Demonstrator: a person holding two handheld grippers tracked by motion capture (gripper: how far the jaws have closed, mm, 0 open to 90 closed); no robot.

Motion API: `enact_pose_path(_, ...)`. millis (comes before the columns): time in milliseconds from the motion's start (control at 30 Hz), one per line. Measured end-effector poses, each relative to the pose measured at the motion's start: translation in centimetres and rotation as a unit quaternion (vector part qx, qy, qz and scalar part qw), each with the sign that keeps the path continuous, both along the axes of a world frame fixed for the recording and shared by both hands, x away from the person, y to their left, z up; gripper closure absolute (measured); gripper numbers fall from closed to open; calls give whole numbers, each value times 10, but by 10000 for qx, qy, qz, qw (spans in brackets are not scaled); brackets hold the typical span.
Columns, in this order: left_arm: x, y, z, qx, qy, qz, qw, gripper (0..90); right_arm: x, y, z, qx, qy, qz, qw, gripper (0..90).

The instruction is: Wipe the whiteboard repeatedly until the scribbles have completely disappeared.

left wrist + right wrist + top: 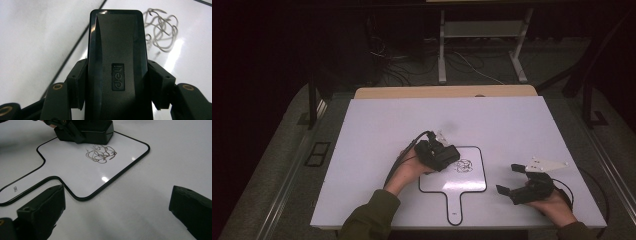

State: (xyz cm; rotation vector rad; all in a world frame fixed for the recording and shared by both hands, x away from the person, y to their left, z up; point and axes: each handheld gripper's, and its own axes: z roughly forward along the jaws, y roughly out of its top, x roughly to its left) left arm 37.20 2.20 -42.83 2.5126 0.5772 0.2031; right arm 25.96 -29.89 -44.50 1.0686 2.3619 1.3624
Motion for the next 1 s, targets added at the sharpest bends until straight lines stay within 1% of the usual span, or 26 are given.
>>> enact_pose_path(100,5,-3,0,-11,10,55,10000,393,0,0,0,4,2,-8,10000,0)
enact_pose_path(133,6,-4,0,-27,48,93,9999,394,0,-1,0,8,4,-14,10000,0)
enact_pose_path(200,7,-6,-1,-20,11,47,10000,394,0,-1,0,10,17,-15,10000,0)
enact_pose_path(267,5,-9,-1,-43,53,35,10000,394,0,-1,0,10,24,-11,10000,0)
enact_pose_path(500,-4,-20,-1,-35,52,-221,9997,393,0,-1,0,10,7,-13,10000,0)
enact_pose_path(533,-5,-21,0,-22,89,-239,9997,393,0,-1,0,12,7,-11,10000,0)
enact_pose_path(567,-7,-22,0,-15,81,-271,9996,394,0,-1,0,11,6,-8,10000,0)
enact_pose_path(600,-8,-23,-1,-43,80,-272,9996,393,0,-1,0,9,12,-8,10000,0)
enact_pose_path(633,-9,-23,0,-21,83,-324,9994,393,0,-1,0,6,21,-7,10000,0)
enact_pose_path(733,-14,-26,-1,-50,97,-415,9991,394,0,-1,0,8,27,-7,10000,0)
enact_pose_path(800,-17,-29,-1,-40,79,-484,9988,393,0,-1,0,8,26,-7,10000,0)
enact_pose_path(833,-18,-30,0,19,82,-513,9986,393,0,-1,0,9,23,-7,10000,0)
enact_pose_path(933,-15,-29,0,-10,76,-481,9988,394,0,-1,0,3,24,-9,10000,0)
enact_pose_path(1000,-12,-28,-1,-41,77,-416,9991,394,0,-1,0,3,21,-10,10000,0)
